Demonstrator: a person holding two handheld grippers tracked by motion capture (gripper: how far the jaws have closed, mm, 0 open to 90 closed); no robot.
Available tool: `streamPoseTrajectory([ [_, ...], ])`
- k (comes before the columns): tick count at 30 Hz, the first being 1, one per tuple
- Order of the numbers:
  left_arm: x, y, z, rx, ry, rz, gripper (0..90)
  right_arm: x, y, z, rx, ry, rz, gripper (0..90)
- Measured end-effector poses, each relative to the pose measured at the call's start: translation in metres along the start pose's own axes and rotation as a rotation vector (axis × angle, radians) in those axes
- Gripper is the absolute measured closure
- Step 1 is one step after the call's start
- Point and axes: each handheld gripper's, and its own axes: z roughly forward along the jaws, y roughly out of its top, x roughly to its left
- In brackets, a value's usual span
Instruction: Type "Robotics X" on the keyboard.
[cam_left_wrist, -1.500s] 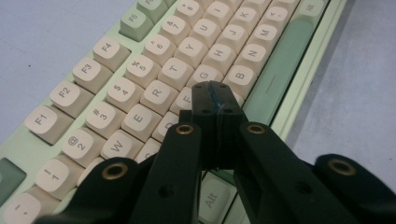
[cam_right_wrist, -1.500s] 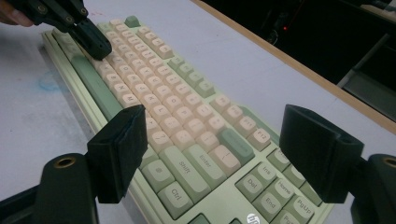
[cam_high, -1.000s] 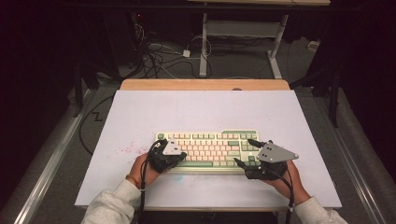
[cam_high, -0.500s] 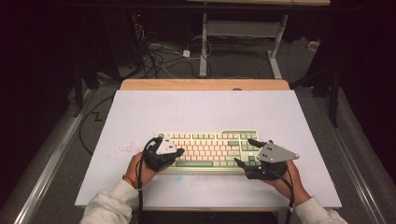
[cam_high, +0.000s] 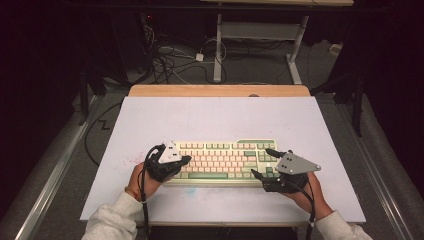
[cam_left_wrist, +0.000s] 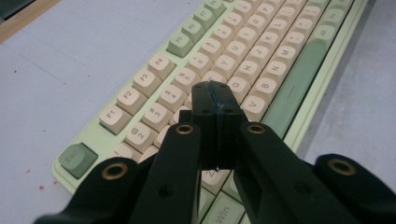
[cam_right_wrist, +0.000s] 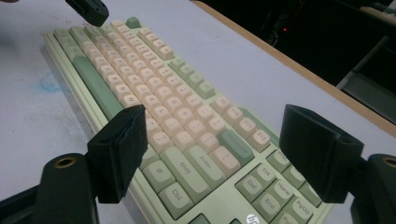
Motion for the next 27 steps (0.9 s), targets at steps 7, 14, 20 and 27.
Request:
streamPoseTrajectory([
  [7,0.004,-0.001,-0.004,-0.005,0.011,-0.012,87.6,0.000,0.000,0.000,0.001,0.004,0.003,24.2],
  [14,0.005,-0.002,0.000,0.009,0.005,-0.016,87.6,0.000,0.000,0.001,0.001,0.004,0.001,24.2],
  [20,0.005,-0.003,0.010,0.037,-0.006,-0.012,87.6,0.000,-0.001,0.001,0.006,0.005,0.002,24.2],
  [27,0.003,-0.004,0.021,0.073,-0.013,-0.006,87.6,0.001,-0.001,0.002,0.012,0.005,0.002,24.2],
])
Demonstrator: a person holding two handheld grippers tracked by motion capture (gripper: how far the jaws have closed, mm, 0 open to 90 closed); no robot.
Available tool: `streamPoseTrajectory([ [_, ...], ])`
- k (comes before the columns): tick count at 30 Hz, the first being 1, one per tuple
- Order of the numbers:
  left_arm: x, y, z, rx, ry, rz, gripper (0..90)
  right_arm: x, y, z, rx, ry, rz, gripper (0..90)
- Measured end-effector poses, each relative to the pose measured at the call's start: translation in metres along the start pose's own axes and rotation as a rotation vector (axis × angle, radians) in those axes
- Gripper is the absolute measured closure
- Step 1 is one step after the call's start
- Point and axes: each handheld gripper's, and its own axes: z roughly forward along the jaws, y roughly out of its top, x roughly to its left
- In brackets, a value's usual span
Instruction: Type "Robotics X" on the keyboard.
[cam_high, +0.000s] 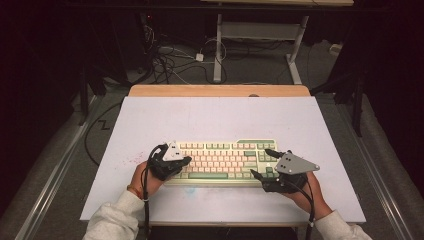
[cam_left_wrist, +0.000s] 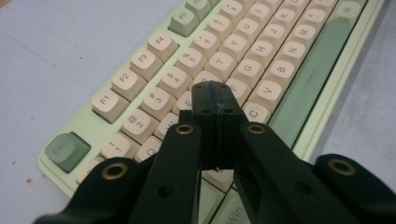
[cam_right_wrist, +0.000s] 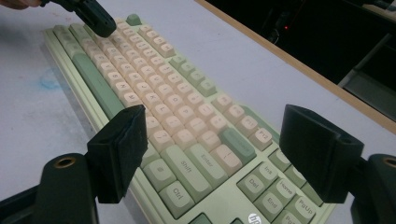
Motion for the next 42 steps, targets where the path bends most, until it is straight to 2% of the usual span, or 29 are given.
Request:
streamPoseTrajectory([
  [7,0.003,-0.003,0.004,0.019,0.000,-0.008,87.6,0.000,0.000,0.000,0.002,0.002,-0.003,24.2],
  [18,0.003,-0.003,0.006,0.020,0.001,-0.008,87.6,0.001,0.000,0.001,0.003,0.003,-0.009,24.2],
  [22,0.005,-0.005,0.008,0.032,-0.006,-0.022,87.7,0.001,0.000,0.001,0.009,0.004,-0.011,24.2],
  [23,0.005,-0.004,0.008,0.037,0.005,-0.019,87.7,0.001,0.000,0.001,0.010,0.005,-0.011,24.2],
  [29,0.004,-0.002,0.000,-0.006,0.015,-0.011,87.6,0.000,0.000,0.000,0.004,0.004,-0.011,24.2],
  [39,0.003,0.000,-0.014,-0.061,0.059,0.001,87.3,0.000,0.001,-0.002,-0.002,-0.001,-0.008,24.1],
  [42,0.002,0.001,-0.017,-0.077,0.082,0.014,82.5,0.000,0.001,-0.002,-0.003,-0.002,-0.008,23.8],
])
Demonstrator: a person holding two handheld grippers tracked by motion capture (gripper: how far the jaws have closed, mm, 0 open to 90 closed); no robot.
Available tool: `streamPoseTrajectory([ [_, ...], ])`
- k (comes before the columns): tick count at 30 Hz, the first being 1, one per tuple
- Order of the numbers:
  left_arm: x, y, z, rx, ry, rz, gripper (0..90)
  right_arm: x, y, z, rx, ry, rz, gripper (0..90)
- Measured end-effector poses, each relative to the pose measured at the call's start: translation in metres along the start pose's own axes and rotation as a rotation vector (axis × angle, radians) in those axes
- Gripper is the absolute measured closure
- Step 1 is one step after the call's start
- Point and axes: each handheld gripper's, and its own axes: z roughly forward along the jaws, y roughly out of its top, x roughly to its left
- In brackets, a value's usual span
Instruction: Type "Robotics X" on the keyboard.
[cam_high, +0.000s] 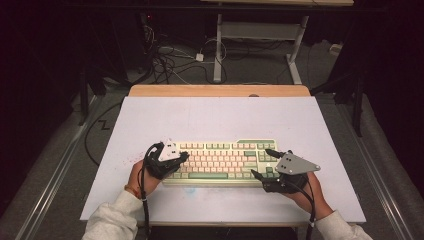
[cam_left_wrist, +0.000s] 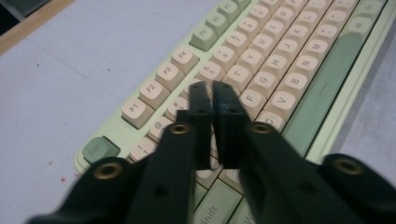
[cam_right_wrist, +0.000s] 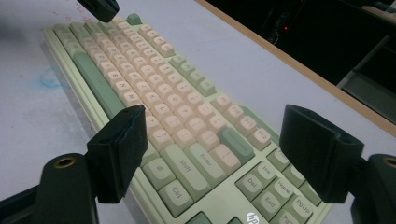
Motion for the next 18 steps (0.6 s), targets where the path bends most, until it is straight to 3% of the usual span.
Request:
streamPoseTrajectory([
  [4,-0.0013,0.0013,-0.0027,-0.021,0.016,0.015,75.3,0.0002,0.0002,-0.0004,-0.003,-0.003,0.001,23.8],
  [11,-0.0020,0.0025,-0.0032,-0.038,0.019,0.027,46.7,-0.0006,0.0002,-0.0010,-0.007,-0.004,0.000,23.7],
  [13,-0.0032,0.0029,-0.0035,-0.045,0.050,0.021,32.7,-0.0006,0.0002,-0.0010,-0.007,-0.003,0.001,23.7],
  [18,-0.0043,0.0028,-0.0052,-0.065,0.057,0.020,24.4,-0.0007,0.0002,-0.0012,-0.008,-0.002,0.002,23.8],
])
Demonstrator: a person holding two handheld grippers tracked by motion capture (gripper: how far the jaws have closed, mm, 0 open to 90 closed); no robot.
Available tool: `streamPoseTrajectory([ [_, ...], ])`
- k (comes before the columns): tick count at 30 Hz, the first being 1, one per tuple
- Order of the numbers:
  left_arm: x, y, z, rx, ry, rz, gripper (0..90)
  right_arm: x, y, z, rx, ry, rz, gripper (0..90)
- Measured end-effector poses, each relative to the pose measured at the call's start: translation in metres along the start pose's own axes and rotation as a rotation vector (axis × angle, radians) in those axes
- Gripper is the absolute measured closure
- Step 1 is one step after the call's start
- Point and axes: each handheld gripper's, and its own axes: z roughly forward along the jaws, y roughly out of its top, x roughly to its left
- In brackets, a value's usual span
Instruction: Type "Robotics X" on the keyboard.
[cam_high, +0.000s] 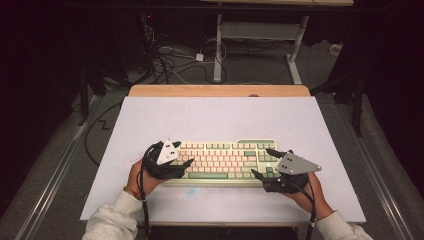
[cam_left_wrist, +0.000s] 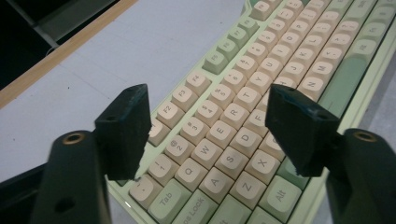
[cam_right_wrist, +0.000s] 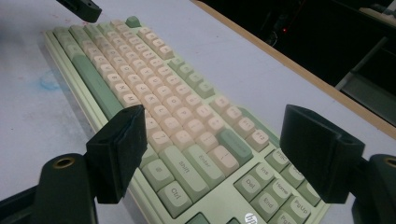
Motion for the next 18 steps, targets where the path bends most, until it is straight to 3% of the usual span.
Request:
streamPoseTrajectory([
  [5,-0.002,0.001,-0.004,-0.043,0.004,-0.002,17.0,0.000,0.000,0.000,0.002,0.000,-0.001,23.7],
  [18,-0.008,-0.002,-0.014,-0.061,-0.005,0.026,17.0,0.000,0.001,-0.001,-0.003,0.002,0.002,23.7],
])
